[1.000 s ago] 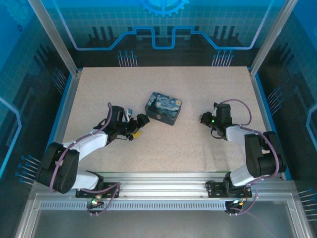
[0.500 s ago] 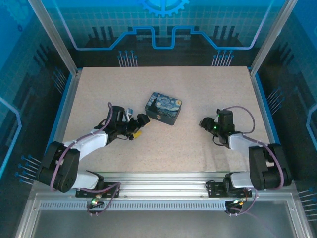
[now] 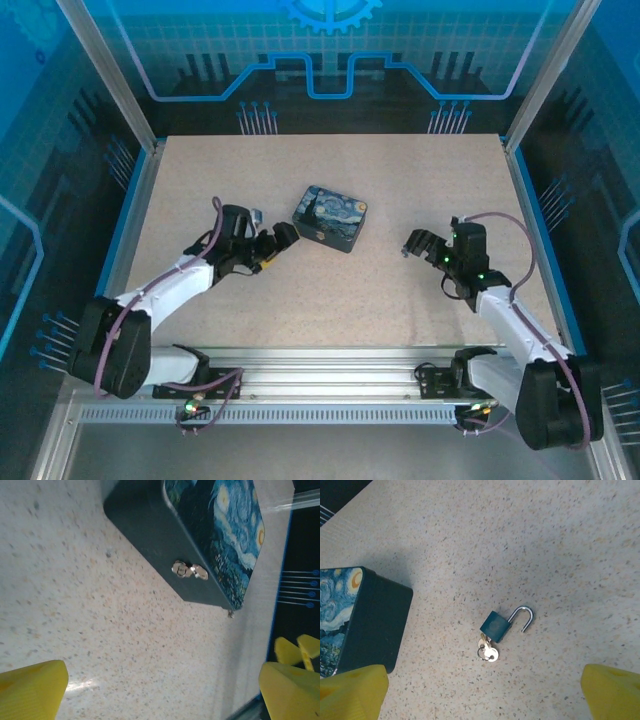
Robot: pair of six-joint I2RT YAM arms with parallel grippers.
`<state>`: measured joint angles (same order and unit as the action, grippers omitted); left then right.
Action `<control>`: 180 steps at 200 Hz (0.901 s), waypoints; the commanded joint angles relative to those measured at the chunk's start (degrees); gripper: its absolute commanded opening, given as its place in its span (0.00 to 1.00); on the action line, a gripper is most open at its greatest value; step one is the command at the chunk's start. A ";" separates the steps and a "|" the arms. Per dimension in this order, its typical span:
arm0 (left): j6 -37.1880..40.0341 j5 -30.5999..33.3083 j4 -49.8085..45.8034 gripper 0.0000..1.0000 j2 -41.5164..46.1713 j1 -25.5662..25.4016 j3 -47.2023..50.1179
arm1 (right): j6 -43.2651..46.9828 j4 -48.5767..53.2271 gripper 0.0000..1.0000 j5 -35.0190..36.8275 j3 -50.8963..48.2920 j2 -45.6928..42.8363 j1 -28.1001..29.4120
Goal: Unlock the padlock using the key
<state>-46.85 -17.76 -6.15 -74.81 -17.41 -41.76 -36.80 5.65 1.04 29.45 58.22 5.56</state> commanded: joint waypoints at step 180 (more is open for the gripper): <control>44.26 43.78 44.70 0.99 -10.58 13.01 13.49 | 31.90 -35.01 1.00 28.81 2.89 26.44 2.53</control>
<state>-6.90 24.71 22.37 -82.39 -5.96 -30.41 -10.24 -12.43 30.04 36.97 82.65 7.51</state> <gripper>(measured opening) 0.990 0.997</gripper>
